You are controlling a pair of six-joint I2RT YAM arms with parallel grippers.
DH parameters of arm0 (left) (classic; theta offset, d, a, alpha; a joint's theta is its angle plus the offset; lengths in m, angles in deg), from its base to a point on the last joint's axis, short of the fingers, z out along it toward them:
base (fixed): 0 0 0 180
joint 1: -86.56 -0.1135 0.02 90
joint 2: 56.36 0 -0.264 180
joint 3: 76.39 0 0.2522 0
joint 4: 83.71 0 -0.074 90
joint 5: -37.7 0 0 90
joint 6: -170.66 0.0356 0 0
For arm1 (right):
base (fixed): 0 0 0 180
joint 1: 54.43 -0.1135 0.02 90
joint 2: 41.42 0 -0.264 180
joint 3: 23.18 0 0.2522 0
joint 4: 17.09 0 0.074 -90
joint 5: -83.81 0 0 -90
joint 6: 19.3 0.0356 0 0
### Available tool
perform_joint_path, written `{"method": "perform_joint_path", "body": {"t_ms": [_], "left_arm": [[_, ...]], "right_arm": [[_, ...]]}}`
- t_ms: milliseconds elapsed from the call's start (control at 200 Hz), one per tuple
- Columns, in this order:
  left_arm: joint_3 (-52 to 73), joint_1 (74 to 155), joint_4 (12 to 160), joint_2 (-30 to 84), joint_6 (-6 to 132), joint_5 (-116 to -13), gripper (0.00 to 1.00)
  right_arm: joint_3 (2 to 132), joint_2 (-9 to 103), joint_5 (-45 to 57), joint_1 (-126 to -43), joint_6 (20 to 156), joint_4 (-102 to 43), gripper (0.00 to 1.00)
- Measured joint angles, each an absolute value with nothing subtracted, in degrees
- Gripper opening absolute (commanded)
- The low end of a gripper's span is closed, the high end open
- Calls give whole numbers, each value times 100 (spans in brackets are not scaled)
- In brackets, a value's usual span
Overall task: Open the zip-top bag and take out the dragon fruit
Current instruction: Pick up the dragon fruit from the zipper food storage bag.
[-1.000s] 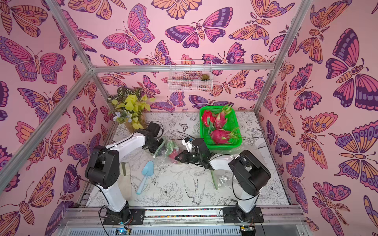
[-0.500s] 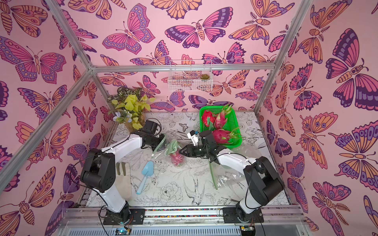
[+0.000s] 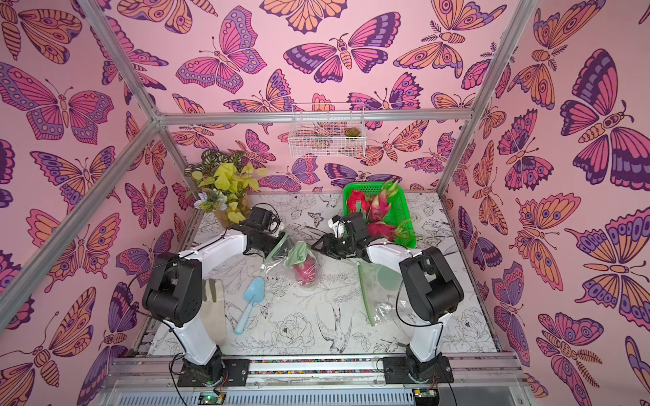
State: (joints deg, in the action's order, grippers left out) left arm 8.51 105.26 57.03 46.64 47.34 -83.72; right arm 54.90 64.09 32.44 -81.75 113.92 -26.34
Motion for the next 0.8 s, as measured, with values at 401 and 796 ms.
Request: {"method": "perform_joint_path", "body": {"t_ms": [401,796], "left_arm": [[853,10517,5705,4664,5031,-8687,46],[853,10418,5725,4661,5086,-8731,49]], "right_arm": [[6021,7305,3202,-8207,11867,-2288,59],[6287,7773,3266,-8404,12214,-1886,56]]}}
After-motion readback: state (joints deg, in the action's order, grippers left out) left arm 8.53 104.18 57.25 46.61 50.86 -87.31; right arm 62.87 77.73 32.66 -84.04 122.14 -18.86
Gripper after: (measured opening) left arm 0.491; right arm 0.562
